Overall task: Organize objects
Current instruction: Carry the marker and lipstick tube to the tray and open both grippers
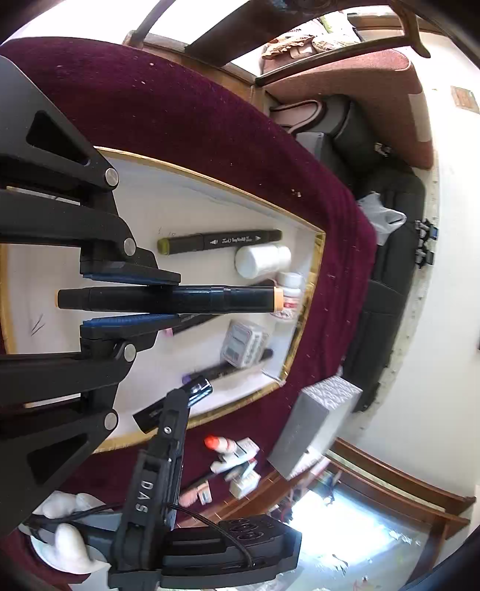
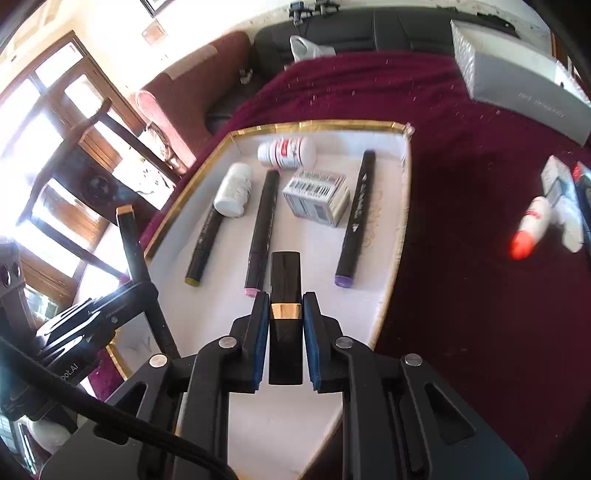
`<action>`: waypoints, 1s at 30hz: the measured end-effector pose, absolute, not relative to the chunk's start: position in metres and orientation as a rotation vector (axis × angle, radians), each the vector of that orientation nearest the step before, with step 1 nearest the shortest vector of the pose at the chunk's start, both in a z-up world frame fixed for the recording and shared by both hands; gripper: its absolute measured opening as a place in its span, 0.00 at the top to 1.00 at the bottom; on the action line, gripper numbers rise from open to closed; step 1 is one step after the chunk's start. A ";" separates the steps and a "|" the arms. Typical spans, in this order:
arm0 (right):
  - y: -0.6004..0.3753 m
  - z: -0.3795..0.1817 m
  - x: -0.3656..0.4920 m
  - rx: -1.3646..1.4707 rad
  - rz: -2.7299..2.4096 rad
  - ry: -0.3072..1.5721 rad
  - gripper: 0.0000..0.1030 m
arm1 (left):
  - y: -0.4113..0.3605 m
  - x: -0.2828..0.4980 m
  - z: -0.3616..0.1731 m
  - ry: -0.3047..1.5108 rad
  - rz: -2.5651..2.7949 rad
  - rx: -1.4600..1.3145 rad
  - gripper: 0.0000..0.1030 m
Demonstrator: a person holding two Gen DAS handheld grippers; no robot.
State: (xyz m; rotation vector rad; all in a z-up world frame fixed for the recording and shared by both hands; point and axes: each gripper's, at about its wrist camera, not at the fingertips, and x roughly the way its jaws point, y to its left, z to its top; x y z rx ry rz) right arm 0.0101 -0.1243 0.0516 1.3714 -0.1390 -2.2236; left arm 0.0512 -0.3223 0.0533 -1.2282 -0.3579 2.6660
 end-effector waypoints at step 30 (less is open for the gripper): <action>-0.158 0.026 -0.032 1.464 -2.223 -0.016 0.82 | -0.315 0.008 0.027 -0.405 2.591 -1.482 0.63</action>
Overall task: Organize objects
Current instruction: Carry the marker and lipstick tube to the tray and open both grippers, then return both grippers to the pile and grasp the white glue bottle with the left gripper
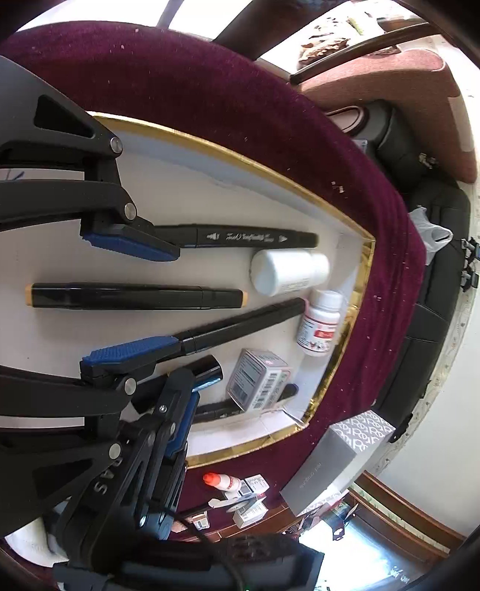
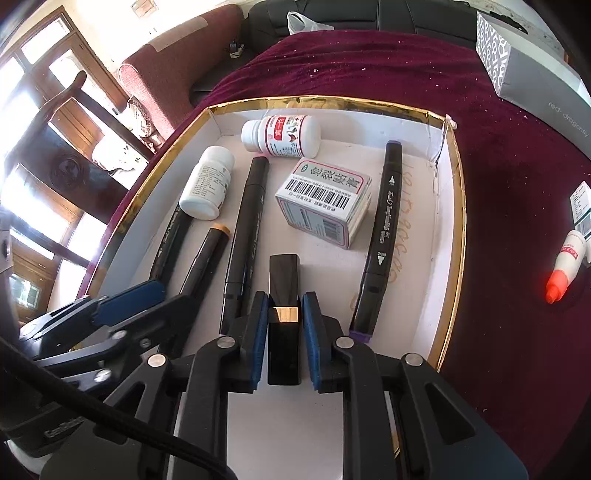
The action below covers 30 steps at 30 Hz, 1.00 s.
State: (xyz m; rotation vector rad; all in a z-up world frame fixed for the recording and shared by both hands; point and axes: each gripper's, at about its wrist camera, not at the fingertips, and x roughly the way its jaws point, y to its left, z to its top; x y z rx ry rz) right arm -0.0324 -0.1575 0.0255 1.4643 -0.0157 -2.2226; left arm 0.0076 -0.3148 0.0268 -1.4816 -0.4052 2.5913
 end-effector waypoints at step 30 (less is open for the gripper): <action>-0.012 0.104 0.039 1.097 -2.733 0.200 0.25 | -0.199 0.056 0.091 -0.185 2.573 -1.338 0.42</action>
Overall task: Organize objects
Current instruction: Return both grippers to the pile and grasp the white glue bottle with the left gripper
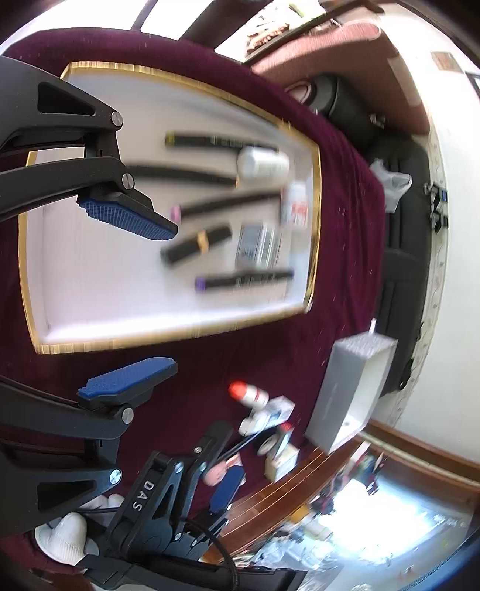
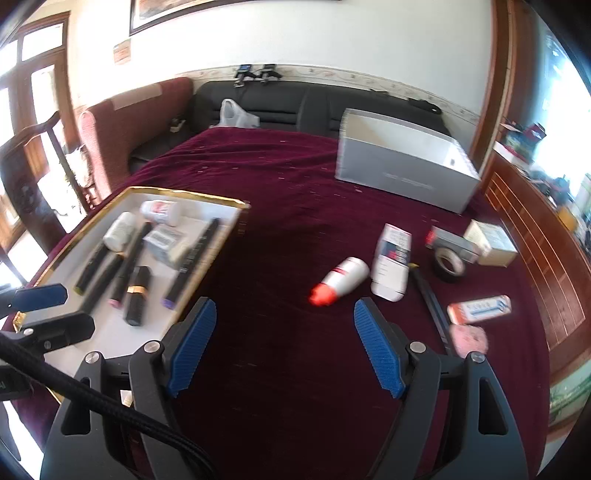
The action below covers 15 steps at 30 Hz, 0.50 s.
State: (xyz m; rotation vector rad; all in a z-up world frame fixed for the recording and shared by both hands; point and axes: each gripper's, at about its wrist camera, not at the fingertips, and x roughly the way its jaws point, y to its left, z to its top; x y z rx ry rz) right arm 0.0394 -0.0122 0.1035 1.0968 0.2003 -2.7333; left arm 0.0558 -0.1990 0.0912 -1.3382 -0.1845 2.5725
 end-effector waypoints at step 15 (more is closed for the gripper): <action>0.084 0.091 0.019 1.141 -2.862 0.136 0.24 | -0.095 0.026 0.088 -0.062 2.471 -1.388 0.42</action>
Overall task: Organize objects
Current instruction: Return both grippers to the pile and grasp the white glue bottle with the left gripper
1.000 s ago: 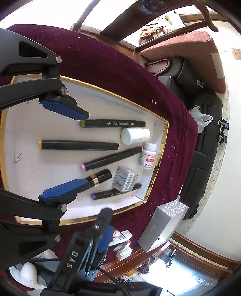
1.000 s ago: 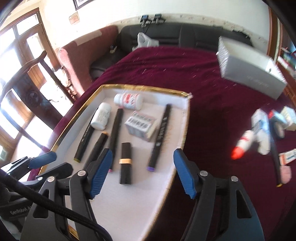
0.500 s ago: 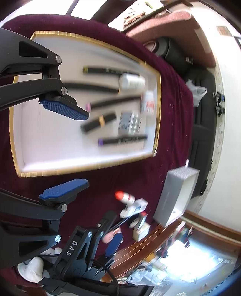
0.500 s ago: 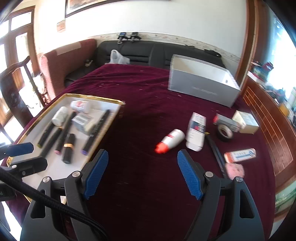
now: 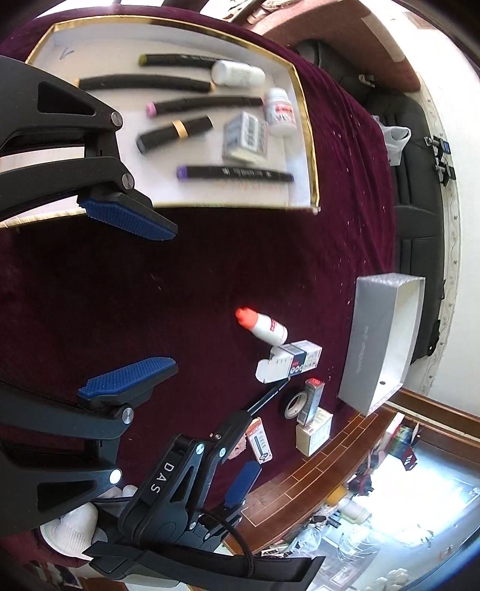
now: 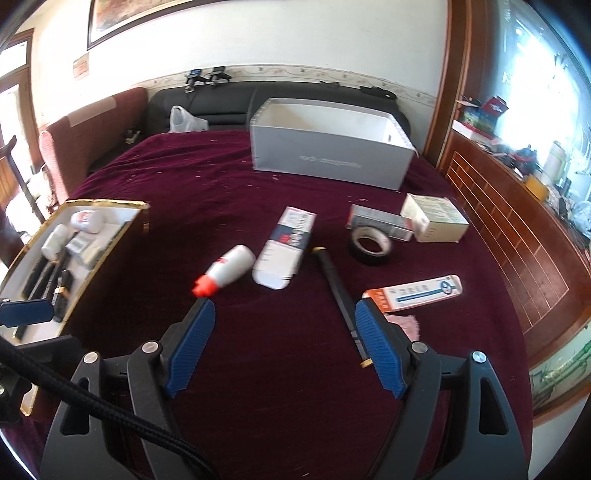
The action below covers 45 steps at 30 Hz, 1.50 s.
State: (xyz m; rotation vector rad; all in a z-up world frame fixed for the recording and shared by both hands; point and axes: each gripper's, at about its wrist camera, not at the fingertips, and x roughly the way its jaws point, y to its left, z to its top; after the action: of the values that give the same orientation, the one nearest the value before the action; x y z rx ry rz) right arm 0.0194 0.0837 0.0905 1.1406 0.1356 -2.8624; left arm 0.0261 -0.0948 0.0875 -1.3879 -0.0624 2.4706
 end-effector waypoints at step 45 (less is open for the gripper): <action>0.196 0.054 -0.033 1.228 -2.964 -0.333 0.23 | 0.002 -0.069 0.019 0.273 2.513 -1.350 0.78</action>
State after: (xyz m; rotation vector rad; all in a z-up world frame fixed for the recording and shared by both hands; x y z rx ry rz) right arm -0.0331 0.1955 0.0536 1.2279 -0.3334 -2.9640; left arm -0.0686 0.0018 0.0193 -1.3500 0.2726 2.5130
